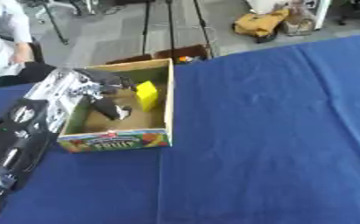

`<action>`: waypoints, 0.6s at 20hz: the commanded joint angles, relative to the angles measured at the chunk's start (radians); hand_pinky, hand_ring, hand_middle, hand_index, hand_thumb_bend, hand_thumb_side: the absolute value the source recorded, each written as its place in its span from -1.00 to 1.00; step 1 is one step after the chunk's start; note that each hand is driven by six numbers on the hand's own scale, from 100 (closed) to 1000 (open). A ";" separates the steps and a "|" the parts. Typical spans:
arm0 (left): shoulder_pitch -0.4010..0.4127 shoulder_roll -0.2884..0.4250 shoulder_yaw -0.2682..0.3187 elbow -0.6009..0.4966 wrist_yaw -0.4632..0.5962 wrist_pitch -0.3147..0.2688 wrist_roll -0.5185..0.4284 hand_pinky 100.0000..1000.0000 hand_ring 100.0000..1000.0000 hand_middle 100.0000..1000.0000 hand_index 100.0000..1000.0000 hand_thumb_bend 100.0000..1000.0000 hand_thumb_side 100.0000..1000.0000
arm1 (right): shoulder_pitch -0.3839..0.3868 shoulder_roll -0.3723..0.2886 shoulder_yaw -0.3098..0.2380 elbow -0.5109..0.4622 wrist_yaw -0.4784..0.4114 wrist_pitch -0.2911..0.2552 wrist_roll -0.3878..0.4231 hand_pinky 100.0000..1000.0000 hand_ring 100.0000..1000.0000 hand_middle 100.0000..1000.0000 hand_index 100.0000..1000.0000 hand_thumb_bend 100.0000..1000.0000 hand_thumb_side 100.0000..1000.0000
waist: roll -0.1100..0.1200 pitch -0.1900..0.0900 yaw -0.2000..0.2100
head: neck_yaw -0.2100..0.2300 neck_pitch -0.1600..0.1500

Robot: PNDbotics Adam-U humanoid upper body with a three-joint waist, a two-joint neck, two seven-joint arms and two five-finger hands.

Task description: Pick up objects on the table and place them in the box.

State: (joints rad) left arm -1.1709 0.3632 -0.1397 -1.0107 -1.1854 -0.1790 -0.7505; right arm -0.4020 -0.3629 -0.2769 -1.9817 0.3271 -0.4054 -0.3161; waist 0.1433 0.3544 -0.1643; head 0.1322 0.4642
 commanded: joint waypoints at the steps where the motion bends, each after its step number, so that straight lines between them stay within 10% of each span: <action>1: -0.015 0.033 0.024 -0.112 0.053 0.005 0.047 0.78 1.00 0.96 1.00 -1.00 0.14 | -0.008 -0.009 -0.006 -0.018 -0.005 -0.001 -0.001 0.37 0.31 0.04 0.41 -1.00 0.87 | -0.001 -0.011 0.005 | -0.006 -0.008; 12: 0.096 0.141 0.099 -0.593 0.270 0.098 0.257 0.53 0.88 0.82 1.00 -1.00 0.29 | -0.002 -0.008 -0.016 -0.018 0.006 0.004 -0.021 0.36 0.31 0.05 0.41 -1.00 0.88 | -0.020 -0.026 0.045 | -0.041 0.005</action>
